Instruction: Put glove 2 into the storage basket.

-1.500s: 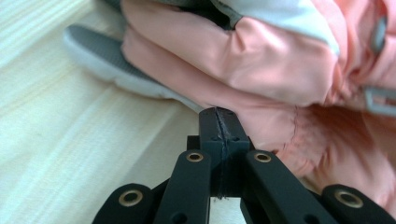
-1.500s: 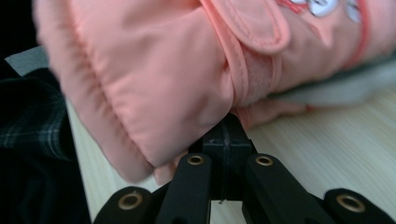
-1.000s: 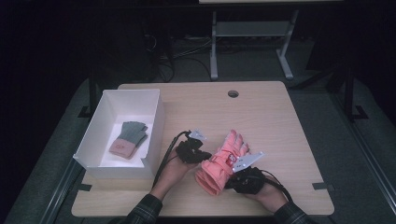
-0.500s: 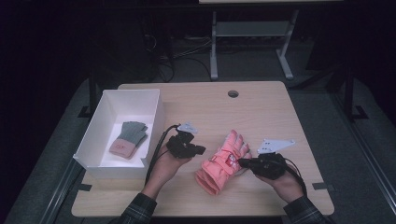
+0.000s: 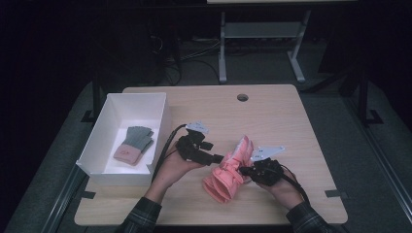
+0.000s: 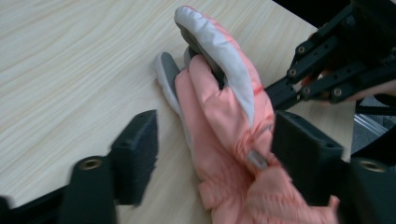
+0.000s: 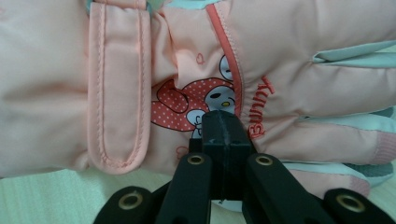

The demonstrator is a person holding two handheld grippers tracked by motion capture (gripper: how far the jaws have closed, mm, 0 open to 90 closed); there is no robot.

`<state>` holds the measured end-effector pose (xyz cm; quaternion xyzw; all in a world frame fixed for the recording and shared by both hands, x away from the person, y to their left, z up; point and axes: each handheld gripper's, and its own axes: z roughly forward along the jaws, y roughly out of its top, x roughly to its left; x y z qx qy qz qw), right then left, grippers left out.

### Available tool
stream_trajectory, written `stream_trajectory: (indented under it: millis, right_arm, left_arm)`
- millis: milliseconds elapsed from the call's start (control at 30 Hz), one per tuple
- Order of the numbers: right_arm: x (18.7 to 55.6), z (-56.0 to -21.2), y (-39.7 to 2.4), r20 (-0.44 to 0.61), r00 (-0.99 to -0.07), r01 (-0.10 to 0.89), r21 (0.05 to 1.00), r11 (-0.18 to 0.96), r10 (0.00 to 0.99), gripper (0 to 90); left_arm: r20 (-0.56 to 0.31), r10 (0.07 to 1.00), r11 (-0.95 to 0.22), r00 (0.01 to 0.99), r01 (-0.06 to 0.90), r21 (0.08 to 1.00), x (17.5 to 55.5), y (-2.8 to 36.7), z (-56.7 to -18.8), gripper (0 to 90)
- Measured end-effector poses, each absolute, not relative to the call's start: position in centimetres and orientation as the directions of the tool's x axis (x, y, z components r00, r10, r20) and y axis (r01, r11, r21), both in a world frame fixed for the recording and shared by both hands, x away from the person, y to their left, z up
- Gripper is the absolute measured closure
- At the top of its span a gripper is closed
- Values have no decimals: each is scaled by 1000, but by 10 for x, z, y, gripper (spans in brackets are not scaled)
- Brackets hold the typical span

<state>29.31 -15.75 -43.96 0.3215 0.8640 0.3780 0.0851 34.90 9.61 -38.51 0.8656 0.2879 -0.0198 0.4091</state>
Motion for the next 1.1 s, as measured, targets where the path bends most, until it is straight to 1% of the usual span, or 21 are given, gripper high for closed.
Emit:
stream_trajectory:
  millis: [67,233,300,433,600,700,733,900,1000,1067,1100]
  right_arm:
    - [294,-440,-157,94,-780,492,703,514,619,900]
    - [294,-443,-154,90,-778,495,698,517,622,900]
    - [294,-444,-154,90,-777,495,699,516,623,900]
    - [294,-446,-153,97,-772,504,696,512,629,900]
    - [295,-447,-154,103,-769,508,697,506,631,900]
    - [294,-448,-154,101,-767,510,695,507,633,900]
    - [294,-448,-154,101,-767,510,695,507,633,900]
    - [293,-448,-156,87,-771,503,691,519,631,900]
    - [291,-446,-158,89,-766,508,692,513,637,900]
    - [288,-444,-161,68,-766,495,696,520,639,900]
    - [288,-444,-165,78,-757,511,689,514,649,900]
  left_arm:
    - [-275,478,-503,834,517,693,352,89,-389,263]
    - [-301,456,-521,837,526,672,359,72,-401,206]
    - [-299,447,-542,843,521,659,360,65,-406,194]
    - [-323,440,-546,838,535,645,362,56,-416,183]
    - [-360,448,-540,818,569,621,366,55,-429,180]
    - [-395,440,-556,806,590,585,368,52,-441,153]
    - [-395,440,-556,806,590,585,368,52,-441,150]
    - [-445,439,-554,781,625,550,372,55,-455,150]
    - [-438,440,-558,784,620,551,372,55,-455,151]
    - [-429,440,-561,789,615,554,371,54,-454,152]
    - [-441,433,-567,786,618,545,372,54,-456,162]
